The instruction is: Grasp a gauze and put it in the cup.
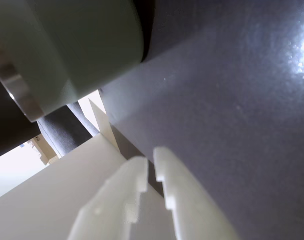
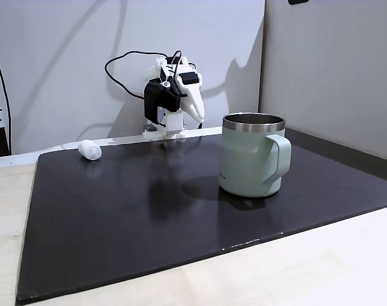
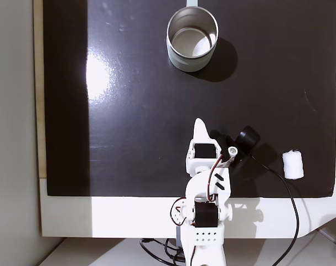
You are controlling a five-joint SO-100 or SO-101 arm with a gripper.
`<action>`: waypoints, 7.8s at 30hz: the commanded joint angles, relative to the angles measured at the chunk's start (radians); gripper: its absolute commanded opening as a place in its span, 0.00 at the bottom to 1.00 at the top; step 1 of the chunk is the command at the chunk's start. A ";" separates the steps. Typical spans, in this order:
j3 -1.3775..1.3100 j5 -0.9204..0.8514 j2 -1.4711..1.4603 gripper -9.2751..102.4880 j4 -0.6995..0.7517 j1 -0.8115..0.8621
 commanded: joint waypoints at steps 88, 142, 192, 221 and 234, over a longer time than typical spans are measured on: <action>-1.552 0.325 -1.187 0.08 0.769 0.828; -1.229 0.130 -1.554 0.49 0.606 0.945; -1.012 -0.011 -1.635 0.26 0.350 1.094; -1.250 0.041 -1.109 0.09 0.896 0.931; -1.562 0.153 -1.187 0.09 0.999 0.709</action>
